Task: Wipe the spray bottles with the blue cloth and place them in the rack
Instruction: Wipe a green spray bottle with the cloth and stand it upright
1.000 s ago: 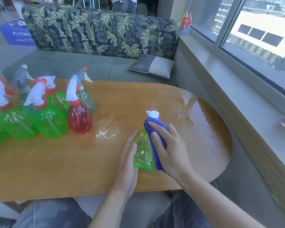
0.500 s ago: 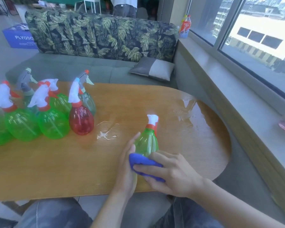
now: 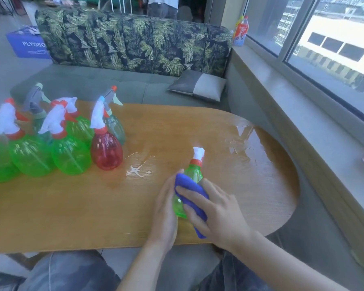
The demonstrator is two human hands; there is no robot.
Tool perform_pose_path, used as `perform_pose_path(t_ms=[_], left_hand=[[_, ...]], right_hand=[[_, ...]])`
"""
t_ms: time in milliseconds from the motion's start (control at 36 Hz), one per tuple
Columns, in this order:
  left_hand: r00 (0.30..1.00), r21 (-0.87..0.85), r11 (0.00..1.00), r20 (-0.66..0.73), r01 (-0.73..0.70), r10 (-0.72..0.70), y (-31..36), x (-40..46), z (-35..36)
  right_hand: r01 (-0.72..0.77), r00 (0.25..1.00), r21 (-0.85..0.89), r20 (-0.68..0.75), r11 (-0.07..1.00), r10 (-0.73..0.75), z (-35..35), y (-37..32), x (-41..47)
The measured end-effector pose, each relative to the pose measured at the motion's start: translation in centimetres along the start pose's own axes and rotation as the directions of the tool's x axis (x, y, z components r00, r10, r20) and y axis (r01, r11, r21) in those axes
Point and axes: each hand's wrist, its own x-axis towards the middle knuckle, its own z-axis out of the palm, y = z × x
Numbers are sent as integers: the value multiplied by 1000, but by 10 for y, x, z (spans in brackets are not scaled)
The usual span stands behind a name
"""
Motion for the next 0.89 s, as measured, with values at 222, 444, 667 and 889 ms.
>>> perform_pose_path(t_ms=[222, 444, 667, 889], left_hand=[[1000, -8, 1000, 23, 9, -8, 3, -3, 1], [998, 3, 1000, 55, -9, 9, 7, -3, 2], [1000, -58, 998, 23, -1, 2, 7, -2, -1], [1000, -109, 994, 4, -2, 2, 13, -4, 3]], right_hand=[[236, 969, -1, 80, 972, -235, -20, 10, -5], [-423, 906, 95, 53, 901, 419, -6, 21, 29], [-207, 977, 117, 70, 971, 199, 3, 2, 17], [-15, 989, 148, 150, 989, -8, -5, -1, 0]])
